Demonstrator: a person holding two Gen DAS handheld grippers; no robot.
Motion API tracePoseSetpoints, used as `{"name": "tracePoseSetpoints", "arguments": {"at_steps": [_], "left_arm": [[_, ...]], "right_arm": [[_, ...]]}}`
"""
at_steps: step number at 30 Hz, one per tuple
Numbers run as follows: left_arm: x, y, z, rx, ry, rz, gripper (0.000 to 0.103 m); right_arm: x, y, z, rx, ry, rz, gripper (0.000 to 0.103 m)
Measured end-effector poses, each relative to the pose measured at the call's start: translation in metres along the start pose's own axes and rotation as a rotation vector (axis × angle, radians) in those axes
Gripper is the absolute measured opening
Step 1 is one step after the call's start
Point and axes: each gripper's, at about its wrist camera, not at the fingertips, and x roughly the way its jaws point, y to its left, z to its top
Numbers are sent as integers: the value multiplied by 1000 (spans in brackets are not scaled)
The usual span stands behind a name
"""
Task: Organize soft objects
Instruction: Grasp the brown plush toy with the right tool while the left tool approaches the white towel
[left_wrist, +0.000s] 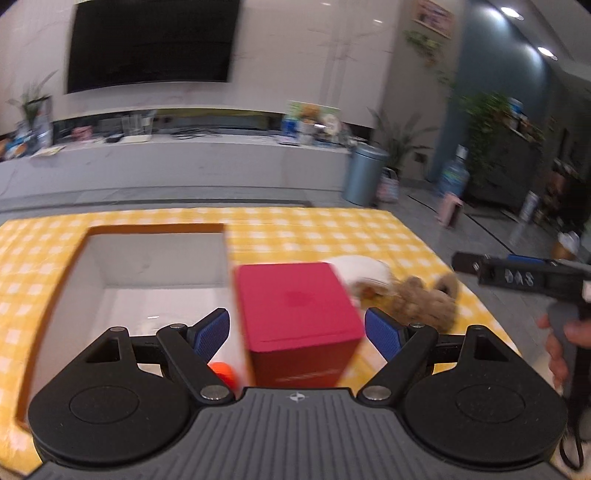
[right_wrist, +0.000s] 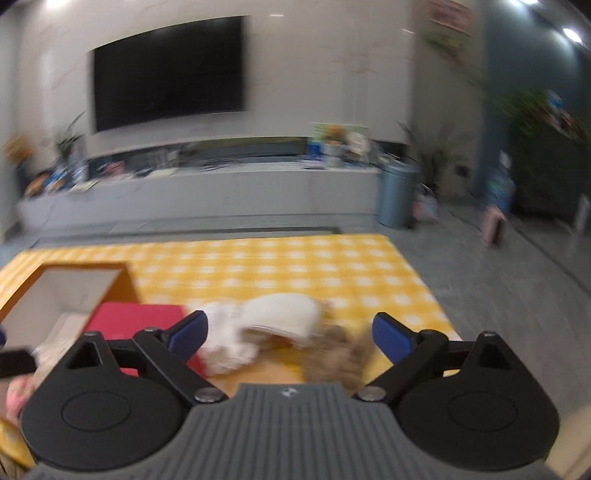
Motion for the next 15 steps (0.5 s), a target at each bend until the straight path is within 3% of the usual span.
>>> {"name": "tracePoseSetpoints", "arguments": {"at_steps": [5, 8, 11, 15], "left_arm": [[15, -26, 1, 40, 30, -3, 97], [30, -37, 3, 86, 61, -57, 97], [50, -49, 5, 112, 113, -104, 97], [81, -57, 9, 82, 171, -87, 97]], "right_arm": [[15, -58, -18, 168, 41, -57, 95], [30, -82, -28, 295, 87, -90, 98], [42, -92, -37, 377, 112, -34, 98], [64, -90, -44, 433, 141, 41, 98]]}}
